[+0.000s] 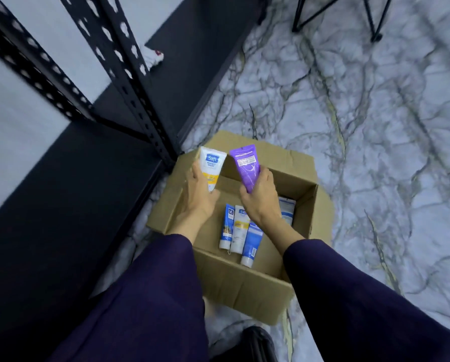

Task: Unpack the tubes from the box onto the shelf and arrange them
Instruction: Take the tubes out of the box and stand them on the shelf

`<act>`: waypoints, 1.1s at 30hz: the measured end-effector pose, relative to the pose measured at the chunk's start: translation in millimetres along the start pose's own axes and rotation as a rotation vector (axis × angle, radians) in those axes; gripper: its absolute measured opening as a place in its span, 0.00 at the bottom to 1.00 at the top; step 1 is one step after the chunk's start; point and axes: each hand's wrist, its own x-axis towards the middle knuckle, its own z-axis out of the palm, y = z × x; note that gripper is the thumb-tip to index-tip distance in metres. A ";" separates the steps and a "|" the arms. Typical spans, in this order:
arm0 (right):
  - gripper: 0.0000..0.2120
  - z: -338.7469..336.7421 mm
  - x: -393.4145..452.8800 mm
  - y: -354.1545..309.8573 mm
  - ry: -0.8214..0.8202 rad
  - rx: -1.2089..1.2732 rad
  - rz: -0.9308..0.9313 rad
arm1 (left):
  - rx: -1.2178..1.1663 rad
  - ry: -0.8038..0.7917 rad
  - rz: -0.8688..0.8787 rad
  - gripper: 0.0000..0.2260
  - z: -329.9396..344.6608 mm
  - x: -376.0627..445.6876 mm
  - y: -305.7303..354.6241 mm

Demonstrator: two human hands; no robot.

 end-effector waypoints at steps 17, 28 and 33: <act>0.28 -123.6 -91.7 -390.2 0.182 0.441 -0.801 | -0.319 0.906 0.441 0.35 -394.0 -161.5 119.9; 0.27 -79.5 -164.3 -547.5 -0.093 0.671 -1.000 | -0.404 1.142 0.351 0.30 -532.1 -238.8 52.8; 0.29 -41.6 -167.4 -553.7 -0.176 0.604 -0.979 | -0.462 1.081 0.258 0.30 -537.9 -236.0 17.3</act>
